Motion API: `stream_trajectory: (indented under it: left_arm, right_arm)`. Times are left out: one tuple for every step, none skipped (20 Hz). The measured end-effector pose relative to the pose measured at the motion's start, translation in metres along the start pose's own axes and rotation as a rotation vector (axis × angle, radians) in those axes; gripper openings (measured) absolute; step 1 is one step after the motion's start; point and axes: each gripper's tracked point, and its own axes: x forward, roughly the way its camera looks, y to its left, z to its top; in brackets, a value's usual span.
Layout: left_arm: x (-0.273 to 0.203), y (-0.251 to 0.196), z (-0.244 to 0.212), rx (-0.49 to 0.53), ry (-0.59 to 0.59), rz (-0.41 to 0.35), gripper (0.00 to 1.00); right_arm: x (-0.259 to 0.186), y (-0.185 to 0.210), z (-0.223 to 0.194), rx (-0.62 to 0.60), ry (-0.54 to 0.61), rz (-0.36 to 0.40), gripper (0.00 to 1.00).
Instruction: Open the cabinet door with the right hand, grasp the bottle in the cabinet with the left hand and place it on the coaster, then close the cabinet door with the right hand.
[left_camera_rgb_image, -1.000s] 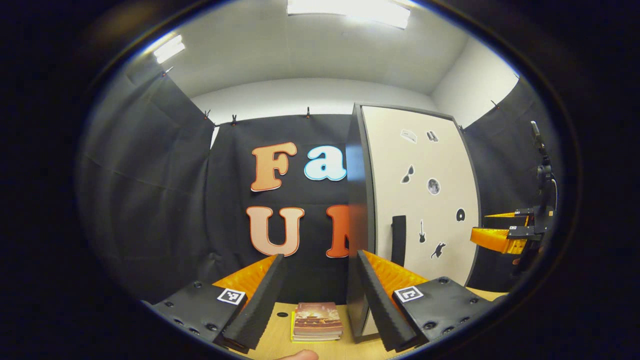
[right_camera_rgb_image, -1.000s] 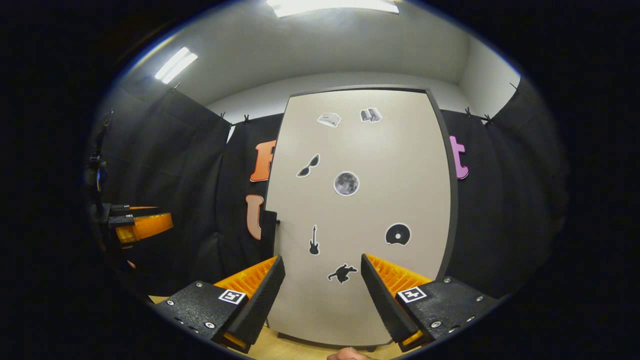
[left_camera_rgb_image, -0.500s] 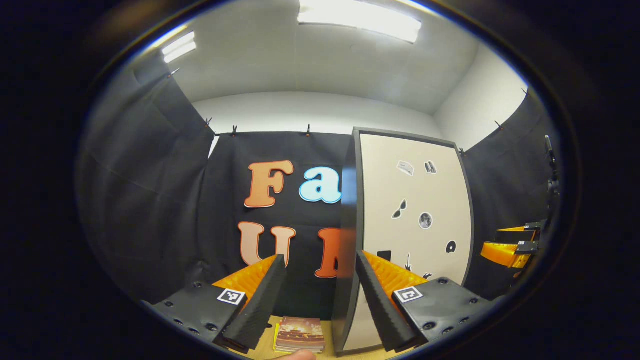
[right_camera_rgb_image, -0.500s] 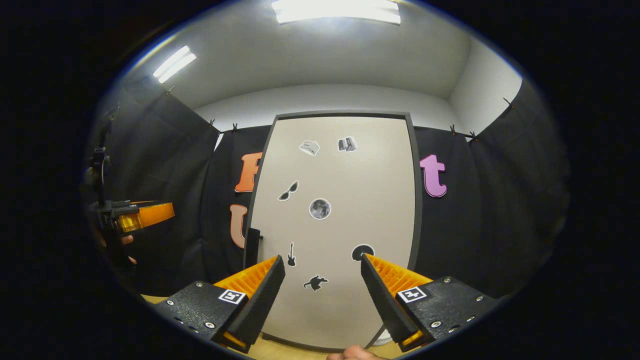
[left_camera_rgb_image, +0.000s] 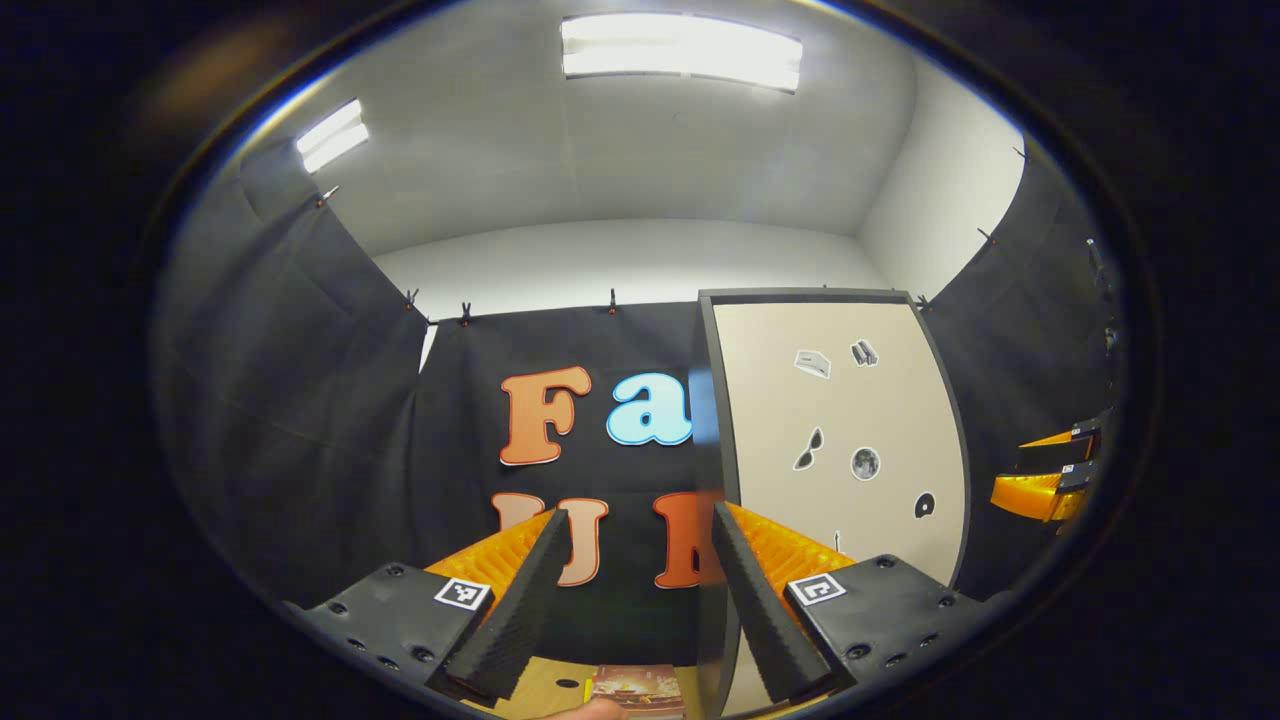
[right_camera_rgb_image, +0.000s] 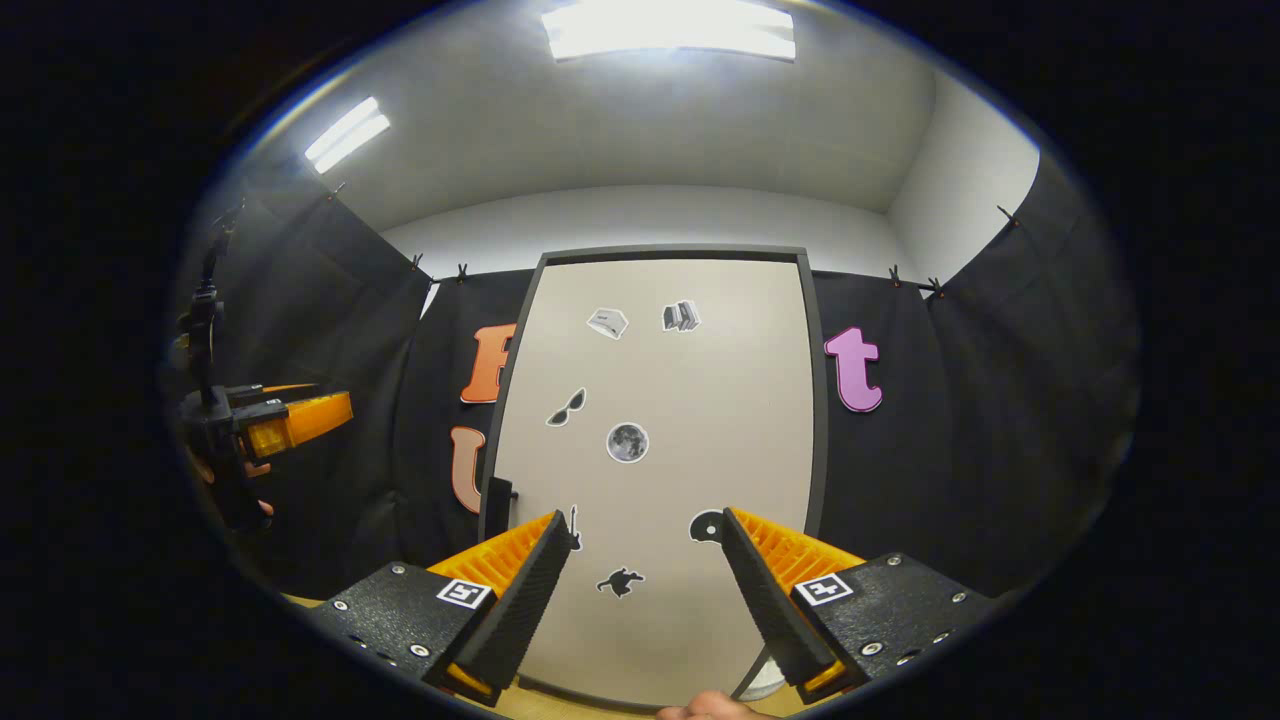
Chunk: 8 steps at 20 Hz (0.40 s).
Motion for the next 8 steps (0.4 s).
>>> stream_trajectory:
  left_arm:
    - [-0.0009, -0.0004, -0.0034, -0.002, 0.01, 0.003, 0.92]
    - [-0.0004, -0.0026, -0.0033, -0.002, 0.013, -0.002, 0.92]
    - [0.0005, -0.0023, -0.0017, 0.0, 0.011, 0.002, 0.93]
    - [-0.0001, -0.0004, -0.0012, 0.001, 0.009, 0.004, 0.93]
    - [-0.0007, 0.0005, -0.0029, -0.004, 0.009, 0.005, 0.93]
    - [-0.0009, 0.0009, -0.0048, -0.008, 0.014, 0.004, 0.93]
    - [-0.0023, 0.0023, -0.0063, -0.009, 0.022, 0.006, 0.92]
    - [-0.0029, 0.0039, -0.0075, -0.005, 0.027, 0.011, 0.93]
  right_arm:
    - [0.0001, 0.0002, -0.0028, 0.0, 0.005, 0.003, 0.94]
    - [0.0003, 0.0, -0.0036, -0.002, 0.007, 0.003, 0.94]
    - [0.0001, -0.0016, -0.0019, -0.003, 0.004, 0.001, 0.95]
    - [-0.0005, -0.0028, -0.0006, -0.005, -0.001, -0.001, 0.95]
    - [-0.0021, -0.0023, 0.0008, -0.005, -0.01, 0.002, 0.95]
    - [-0.0034, -0.0018, 0.0016, -0.001, -0.021, 0.008, 0.95]
    - [-0.0053, -0.0024, 0.0027, 0.002, -0.029, 0.011, 0.95]
    - [-0.0063, -0.0035, 0.0025, 0.002, -0.031, 0.009, 0.95]
